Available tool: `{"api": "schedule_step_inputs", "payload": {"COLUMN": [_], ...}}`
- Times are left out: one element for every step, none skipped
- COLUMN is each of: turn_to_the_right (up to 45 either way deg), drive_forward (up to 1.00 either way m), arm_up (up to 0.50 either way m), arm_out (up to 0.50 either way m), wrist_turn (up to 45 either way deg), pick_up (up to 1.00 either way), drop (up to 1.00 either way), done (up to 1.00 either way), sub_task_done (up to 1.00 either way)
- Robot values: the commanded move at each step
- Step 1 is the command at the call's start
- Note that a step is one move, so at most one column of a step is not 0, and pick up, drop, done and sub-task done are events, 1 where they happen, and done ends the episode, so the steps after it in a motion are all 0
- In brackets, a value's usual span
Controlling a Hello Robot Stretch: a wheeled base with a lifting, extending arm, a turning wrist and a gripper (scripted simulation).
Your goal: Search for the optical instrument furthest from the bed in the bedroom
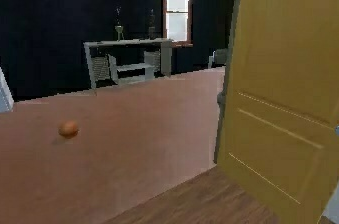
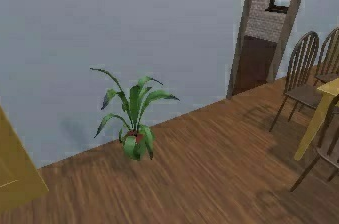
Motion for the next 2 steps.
{"api": "schedule_step_inputs", "payload": {"turn_to_the_right": [-3.0,0.0], "drive_forward": [0.0,1.0], "arm_up": [0.0,0.0], "arm_out": [0.0,0.0], "wrist_turn": [0.0,0.0], "pick_up": [0.0,0.0], "drop": [0.0,0.0], "done": [0.0,0.0], "sub_task_done": [0.0,0.0]}}
